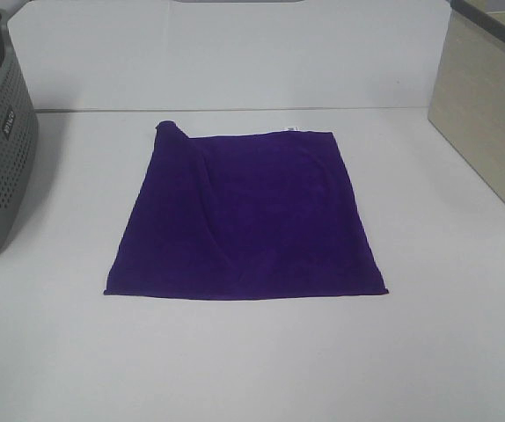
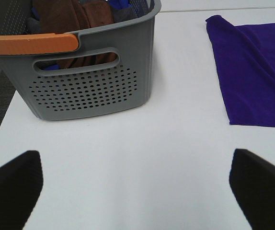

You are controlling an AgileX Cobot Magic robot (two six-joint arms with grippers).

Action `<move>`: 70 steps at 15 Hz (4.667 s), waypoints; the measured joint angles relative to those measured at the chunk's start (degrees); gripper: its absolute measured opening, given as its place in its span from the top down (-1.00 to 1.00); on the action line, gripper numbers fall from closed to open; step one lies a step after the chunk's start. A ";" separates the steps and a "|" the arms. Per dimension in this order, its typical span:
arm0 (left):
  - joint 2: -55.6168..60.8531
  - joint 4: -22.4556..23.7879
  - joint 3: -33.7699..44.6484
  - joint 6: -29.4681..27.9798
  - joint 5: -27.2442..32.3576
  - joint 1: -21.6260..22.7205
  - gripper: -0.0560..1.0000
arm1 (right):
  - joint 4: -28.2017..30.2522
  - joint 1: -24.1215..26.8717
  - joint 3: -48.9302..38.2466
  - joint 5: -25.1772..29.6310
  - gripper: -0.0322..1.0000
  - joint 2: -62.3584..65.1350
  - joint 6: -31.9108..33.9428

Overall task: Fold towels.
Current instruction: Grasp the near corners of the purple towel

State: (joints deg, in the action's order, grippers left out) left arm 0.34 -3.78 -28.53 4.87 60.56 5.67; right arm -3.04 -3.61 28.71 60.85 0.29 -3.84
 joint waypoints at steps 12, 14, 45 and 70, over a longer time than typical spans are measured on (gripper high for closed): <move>0.00 0.00 0.00 0.00 0.00 0.00 -0.98 | 0.00 0.00 0.00 0.00 -0.60 0.00 0.00; 0.00 -0.06 0.00 0.00 0.00 0.00 -0.98 | 0.00 0.00 0.00 0.00 -0.60 0.00 0.00; 0.00 -2.92 0.00 -0.06 0.00 0.00 -0.98 | 0.00 0.00 0.00 0.00 -0.60 0.00 0.00; -59.64 -13.18 -24.58 7.73 7.39 0.00 -0.96 | -1.43 0.00 32.26 3.55 -0.59 -65.20 2.81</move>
State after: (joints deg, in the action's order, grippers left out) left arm -59.30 -16.96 -53.11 12.61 67.95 5.67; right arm -4.47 -3.61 60.96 64.40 -64.92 -1.03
